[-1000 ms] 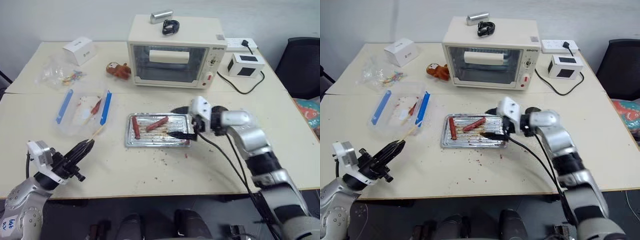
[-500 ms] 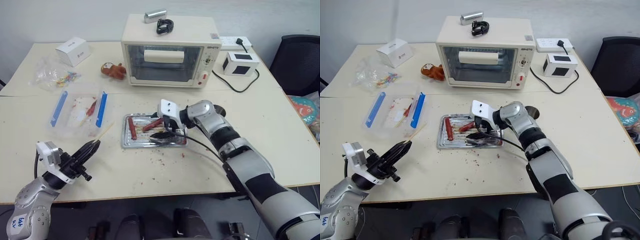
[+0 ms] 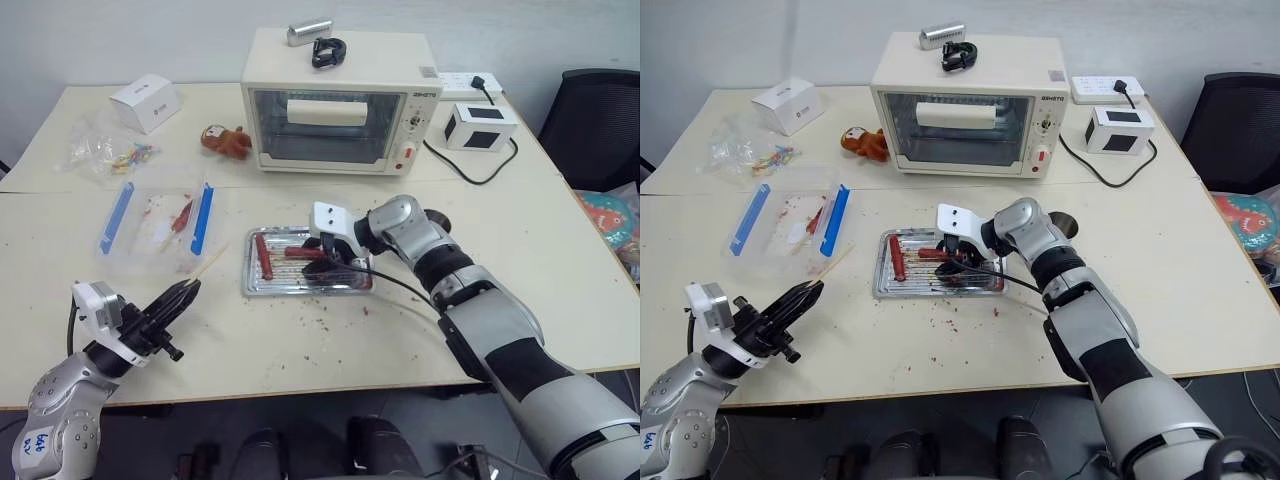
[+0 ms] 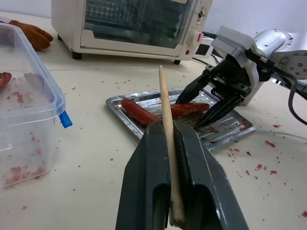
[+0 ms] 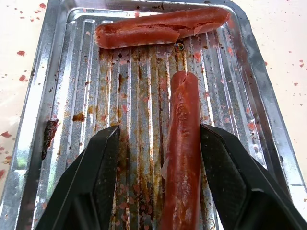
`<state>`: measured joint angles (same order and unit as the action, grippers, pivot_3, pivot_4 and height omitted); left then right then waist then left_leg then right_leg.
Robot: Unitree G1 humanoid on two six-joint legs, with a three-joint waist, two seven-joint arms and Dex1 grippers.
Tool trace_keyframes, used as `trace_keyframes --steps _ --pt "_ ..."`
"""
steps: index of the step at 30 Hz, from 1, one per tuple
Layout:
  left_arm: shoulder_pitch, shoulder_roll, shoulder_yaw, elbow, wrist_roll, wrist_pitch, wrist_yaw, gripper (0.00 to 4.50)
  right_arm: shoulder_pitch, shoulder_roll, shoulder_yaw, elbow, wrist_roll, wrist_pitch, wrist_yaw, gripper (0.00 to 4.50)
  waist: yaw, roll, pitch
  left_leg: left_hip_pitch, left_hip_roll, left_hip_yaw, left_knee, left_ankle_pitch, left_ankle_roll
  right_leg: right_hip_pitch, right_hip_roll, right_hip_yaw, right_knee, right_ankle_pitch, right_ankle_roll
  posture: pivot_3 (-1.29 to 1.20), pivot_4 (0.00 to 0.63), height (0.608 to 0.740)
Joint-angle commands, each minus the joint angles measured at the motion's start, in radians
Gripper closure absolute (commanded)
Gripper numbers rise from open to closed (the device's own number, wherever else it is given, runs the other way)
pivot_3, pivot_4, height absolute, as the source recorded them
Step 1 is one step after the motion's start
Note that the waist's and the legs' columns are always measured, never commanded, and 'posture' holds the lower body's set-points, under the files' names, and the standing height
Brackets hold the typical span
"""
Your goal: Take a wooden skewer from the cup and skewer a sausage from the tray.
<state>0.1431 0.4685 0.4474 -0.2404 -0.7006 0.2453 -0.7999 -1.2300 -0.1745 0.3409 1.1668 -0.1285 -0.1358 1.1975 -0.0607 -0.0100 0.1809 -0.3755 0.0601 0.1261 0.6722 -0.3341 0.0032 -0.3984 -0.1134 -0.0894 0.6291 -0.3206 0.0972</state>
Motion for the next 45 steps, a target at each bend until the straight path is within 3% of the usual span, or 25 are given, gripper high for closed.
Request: trace_keyframes --steps 1,4,7,17,22,28,34,40,45 --pt "0.002 0.006 0.000 -0.012 0.003 -0.019 -0.007 4.50 0.005 0.008 -0.023 -0.027 0.001 -0.004 0.004 1.91 0.000 0.000 0.000 0.000 0.000 0.000 0.000 0.000 0.000 0.000 0.000 0.000 0.000 0.000 0.000 0.00 0.150 0.740" --pt "-0.011 0.010 -0.004 -0.003 0.004 -0.018 -0.005 4.50 0.011 0.005 -0.027 -0.028 0.003 0.003 0.002 2.43 0.000 0.000 0.000 0.000 0.000 0.000 0.000 0.000 0.000 0.000 0.000 0.000 0.000 0.000 0.000 0.00 0.150 0.740" --pt "-0.022 0.013 -0.009 0.003 0.004 -0.018 -0.006 4.50 0.015 0.004 -0.033 -0.035 0.003 0.006 0.001 3.39 0.000 0.000 0.000 0.000 0.000 0.000 0.000 0.000 0.000 0.000 0.000 0.000 0.000 0.000 0.000 0.00 0.150 0.740" --pt "-0.041 0.027 -0.021 0.019 0.006 -0.019 -0.014 4.50 0.026 -0.006 -0.049 -0.049 -0.002 0.018 0.018 3.39 0.000 0.000 0.000 0.000 0.000 0.000 0.000 0.000 0.000 0.000 0.000 0.000 0.000 0.000 0.000 0.00 0.150 0.740" --pt "-0.042 0.028 -0.026 0.016 0.009 -0.019 -0.017 4.50 0.042 -0.008 -0.057 -0.062 0.000 0.015 0.028 4.27 0.000 0.000 0.000 0.000 0.000 0.000 0.000 0.000 0.000 0.000 0.000 0.000 0.000 0.000 0.000 0.00 0.150 0.740" --pt "-0.028 0.088 -0.055 -0.008 0.031 -0.016 -0.092 4.50 0.067 -0.056 -0.080 -0.237 0.058 0.022 0.157 4.27 0.001 0.000 0.000 0.000 0.000 0.000 0.000 0.000 0.000 0.000 0.000 0.000 0.000 0.000 0.000 0.00 0.150 0.740" --pt "-0.032 0.270 -0.115 -0.043 0.069 -0.019 -0.283 4.50 0.204 -0.217 -0.092 -0.740 0.189 0.240 0.337 4.27 0.008 0.001 0.001 -0.001 0.000 0.000 -0.002 0.000 0.000 -0.002 0.000 -0.002 0.000 0.000 0.000 0.00 0.150 0.740" --pt "-0.135 0.325 -0.143 -0.055 0.033 0.026 -0.333 4.50 0.366 -0.378 -0.087 -1.054 0.261 0.409 0.356 4.27 0.011 0.001 0.001 -0.001 -0.001 0.000 -0.002 0.000 -0.001 -0.002 -0.001 -0.004 -0.001 0.000 0.000 0.00 0.150 0.740" --pt "-0.208 0.317 -0.196 -0.040 0.050 0.046 -0.339 4.50 0.418 -0.422 -0.082 -1.142 0.294 0.483 0.309 4.27 0.005 0.001 0.001 0.000 0.000 0.002 -0.002 0.000 -0.001 -0.003 0.001 -0.003 0.000 0.000 0.000 0.00 0.150 0.740"
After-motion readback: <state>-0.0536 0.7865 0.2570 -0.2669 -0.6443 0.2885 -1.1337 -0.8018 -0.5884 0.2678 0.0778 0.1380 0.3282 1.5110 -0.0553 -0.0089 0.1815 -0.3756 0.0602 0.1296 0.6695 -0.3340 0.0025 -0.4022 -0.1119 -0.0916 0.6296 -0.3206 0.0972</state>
